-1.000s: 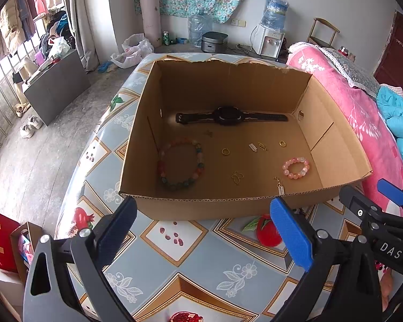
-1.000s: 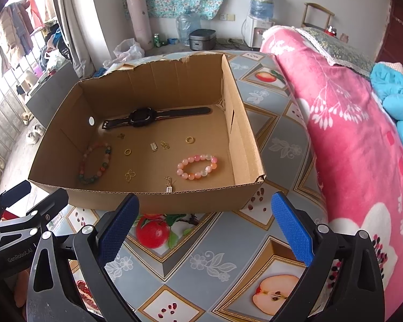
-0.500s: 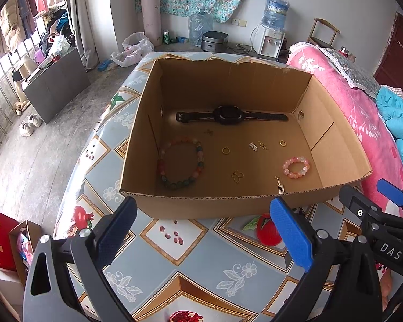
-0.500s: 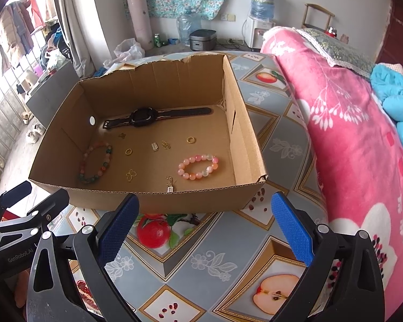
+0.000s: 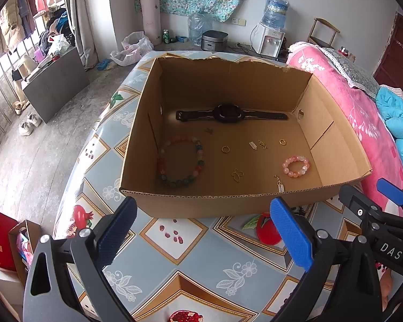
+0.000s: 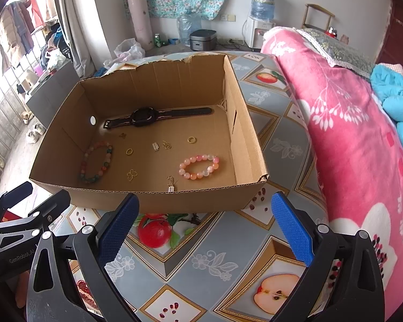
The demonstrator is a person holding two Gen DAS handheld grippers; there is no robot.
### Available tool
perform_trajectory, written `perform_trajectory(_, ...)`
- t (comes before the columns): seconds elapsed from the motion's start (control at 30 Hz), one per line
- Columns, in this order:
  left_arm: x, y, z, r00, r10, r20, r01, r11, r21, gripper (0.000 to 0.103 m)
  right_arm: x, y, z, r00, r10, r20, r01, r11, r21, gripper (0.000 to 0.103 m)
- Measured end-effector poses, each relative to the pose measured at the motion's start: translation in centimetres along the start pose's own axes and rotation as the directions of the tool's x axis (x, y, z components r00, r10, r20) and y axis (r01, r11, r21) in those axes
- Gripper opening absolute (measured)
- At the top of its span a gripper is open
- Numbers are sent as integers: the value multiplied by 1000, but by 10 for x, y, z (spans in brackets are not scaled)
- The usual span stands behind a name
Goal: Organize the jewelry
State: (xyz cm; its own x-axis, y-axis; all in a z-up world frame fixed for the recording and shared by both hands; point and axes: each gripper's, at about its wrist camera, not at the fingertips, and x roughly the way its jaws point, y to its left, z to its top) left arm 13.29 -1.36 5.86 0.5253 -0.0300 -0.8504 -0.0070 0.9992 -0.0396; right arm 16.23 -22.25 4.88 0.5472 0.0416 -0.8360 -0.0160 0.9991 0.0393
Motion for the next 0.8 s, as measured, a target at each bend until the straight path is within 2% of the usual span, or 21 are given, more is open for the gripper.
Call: perform_trajectory(0.8,-1,2,-1,1000,-3,1,3,1000,-2,97,-1,2,-1,1000,3,0,-3,1000,0,95)
